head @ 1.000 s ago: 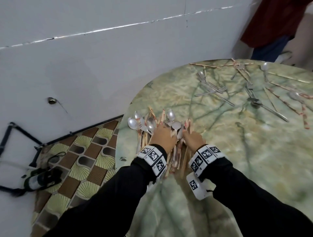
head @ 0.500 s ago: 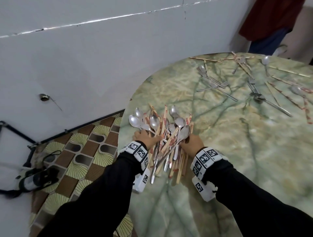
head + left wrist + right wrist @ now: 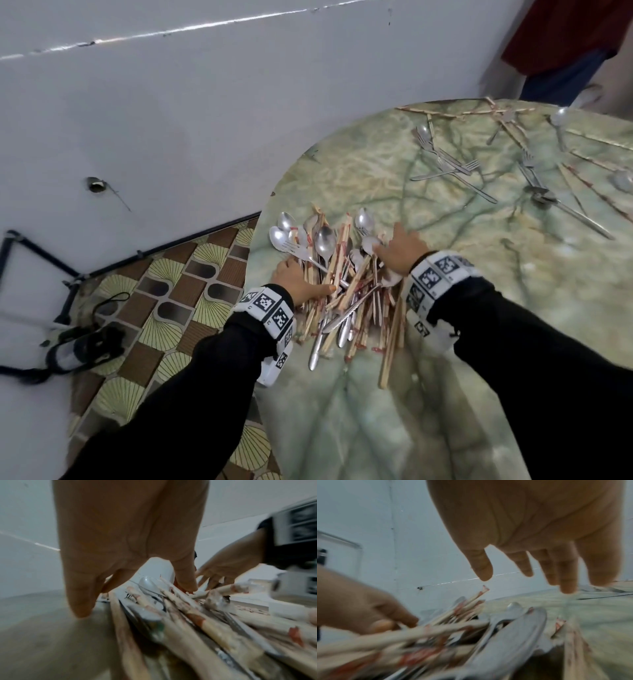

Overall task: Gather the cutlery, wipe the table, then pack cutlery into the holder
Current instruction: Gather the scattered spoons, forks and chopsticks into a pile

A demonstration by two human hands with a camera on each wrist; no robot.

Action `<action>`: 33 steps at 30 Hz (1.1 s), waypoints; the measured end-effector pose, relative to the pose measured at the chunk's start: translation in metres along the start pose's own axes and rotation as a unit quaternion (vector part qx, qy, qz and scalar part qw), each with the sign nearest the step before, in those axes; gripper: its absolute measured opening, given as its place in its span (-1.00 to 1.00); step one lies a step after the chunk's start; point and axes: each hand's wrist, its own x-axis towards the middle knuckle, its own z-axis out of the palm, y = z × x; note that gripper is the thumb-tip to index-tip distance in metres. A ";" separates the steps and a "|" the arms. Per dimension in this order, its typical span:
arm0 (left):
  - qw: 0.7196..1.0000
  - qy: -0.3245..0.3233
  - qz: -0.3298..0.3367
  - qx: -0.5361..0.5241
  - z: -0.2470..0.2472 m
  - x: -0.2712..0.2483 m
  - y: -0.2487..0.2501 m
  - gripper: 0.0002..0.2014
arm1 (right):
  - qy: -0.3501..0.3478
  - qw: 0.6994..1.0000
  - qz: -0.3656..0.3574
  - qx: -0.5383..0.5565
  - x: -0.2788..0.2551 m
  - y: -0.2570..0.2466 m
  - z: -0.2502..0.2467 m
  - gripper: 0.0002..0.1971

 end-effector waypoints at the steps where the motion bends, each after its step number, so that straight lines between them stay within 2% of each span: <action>1: 1.000 0.014 -0.009 0.015 -0.002 -0.005 0.002 0.05 | 0.004 1.000 -0.024 -0.006 0.009 -0.004 -0.009 -0.37; 4: 0.994 0.105 -0.008 0.032 -0.003 -0.028 0.014 -0.02 | 0.001 0.995 -0.096 0.002 0.042 -0.012 -0.023 -0.45; 6: 0.986 0.140 0.083 0.030 0.003 -0.046 0.027 -0.02 | -0.029 0.993 -0.118 0.003 0.061 -0.016 -0.023 -0.45; 7: 0.978 0.123 0.160 0.061 0.009 -0.055 0.034 -0.03 | -0.047 0.991 -0.125 0.001 0.069 -0.018 -0.023 -0.45; 8: 0.962 0.077 0.237 0.114 0.017 -0.062 0.040 -0.04 | -0.067 0.989 -0.131 -0.001 0.075 -0.021 -0.022 -0.44; 9: 0.934 0.019 0.306 0.185 0.028 -0.067 0.044 -0.05 | -0.086 0.987 -0.135 -0.007 0.080 -0.023 -0.022 -0.42; 10: 0.892 -0.032 0.364 0.266 0.038 -0.071 0.046 -0.04 | -0.104 0.985 -0.139 -0.019 0.085 -0.025 -0.021 -0.41; 12: 0.811 -0.091 0.428 0.388 0.055 -0.071 0.045 -0.07 | -0.124 0.982 -0.137 -0.044 0.092 -0.027 -0.021 -0.43; 14: 0.779 -0.094 0.448 0.430 0.063 -0.066 0.042 -0.15 | -0.124 0.982 -0.130 -0.061 0.096 -0.030 -0.021 -0.49; 17: 0.759 -0.054 0.448 0.471 0.056 -0.058 0.047 -0.31 | -0.126 0.980 -0.131 -0.081 0.095 -0.034 -0.024 -0.59; 19: 0.761 -0.076 0.427 0.483 0.051 -0.049 0.048 -0.37 | -0.127 0.979 -0.134 -0.089 0.092 -0.035 -0.024 -0.61; 21: 0.777 -0.103 0.377 0.495 0.047 -0.053 0.049 -0.38 | -0.127 0.978 -0.137 -0.095 0.086 -0.034 -0.025 -0.60; 25: 0.817 -0.059 0.406 0.405 0.052 -0.053 0.048 -0.43 | -0.119 0.980 -0.136 -0.086 0.072 -0.023 -0.035 -0.52; 28: 0.864 -0.031 0.394 0.313 0.035 -0.064 0.049 -0.42 | -0.049 0.992 -0.102 -0.053 0.065 -0.008 -0.055 -0.53; 31: 0.935 0.017 0.333 0.118 0.017 -0.067 0.037 -0.50 | 0.013 0.999 -0.046 -0.013 0.054 0.015 -0.071 -0.55; 33: 0.964 0.082 0.248 -0.043 0.006 -0.061 0.024 -0.55 | 0.041 0.999 -0.010 0.008 0.041 0.033 -0.071 -0.55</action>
